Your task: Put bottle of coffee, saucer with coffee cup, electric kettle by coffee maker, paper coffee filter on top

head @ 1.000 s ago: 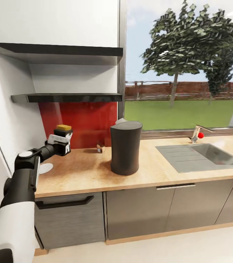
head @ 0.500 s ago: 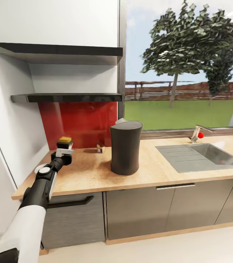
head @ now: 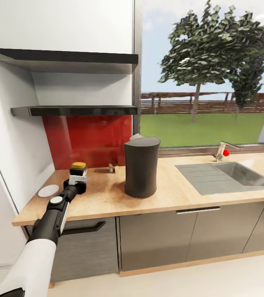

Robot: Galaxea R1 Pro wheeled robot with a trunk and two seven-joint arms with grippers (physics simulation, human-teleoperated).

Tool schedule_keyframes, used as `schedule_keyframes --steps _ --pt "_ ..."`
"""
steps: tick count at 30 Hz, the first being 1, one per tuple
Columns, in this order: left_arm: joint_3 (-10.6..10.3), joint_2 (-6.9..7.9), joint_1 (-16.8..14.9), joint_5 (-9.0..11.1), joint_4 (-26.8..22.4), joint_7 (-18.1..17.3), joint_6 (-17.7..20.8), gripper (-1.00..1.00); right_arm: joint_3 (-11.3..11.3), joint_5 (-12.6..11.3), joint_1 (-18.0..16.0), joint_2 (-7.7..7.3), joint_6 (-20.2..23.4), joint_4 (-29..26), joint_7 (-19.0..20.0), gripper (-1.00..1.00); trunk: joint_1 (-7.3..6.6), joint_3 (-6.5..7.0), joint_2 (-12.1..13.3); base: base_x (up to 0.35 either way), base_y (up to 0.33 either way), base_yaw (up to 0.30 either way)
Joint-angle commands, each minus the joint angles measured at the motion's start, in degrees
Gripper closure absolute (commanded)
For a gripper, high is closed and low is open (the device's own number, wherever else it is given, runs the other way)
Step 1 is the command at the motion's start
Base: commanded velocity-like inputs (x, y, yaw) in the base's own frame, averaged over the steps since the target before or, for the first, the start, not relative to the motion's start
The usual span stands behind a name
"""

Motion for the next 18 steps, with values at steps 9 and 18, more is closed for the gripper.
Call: schedule_keyframes --steps 9,18 --pt "0.31 -1.24 1.92 -0.58 0.68 -0.41 -1.54 1.00 -0.20 -0.24 -0.01 0.01 -0.17 0.04 0.05 -1.00 0.02 -0.02 -0.04 0.001 0.000 0.000" --pt "0.26 -1.68 3.08 -0.53 1.20 1.71 -7.22 1.00 -0.20 -0.24 -0.01 0.01 -0.17 0.12 0.05 -1.00 0.02 -0.02 -0.04 0.235 0.000 0.000"
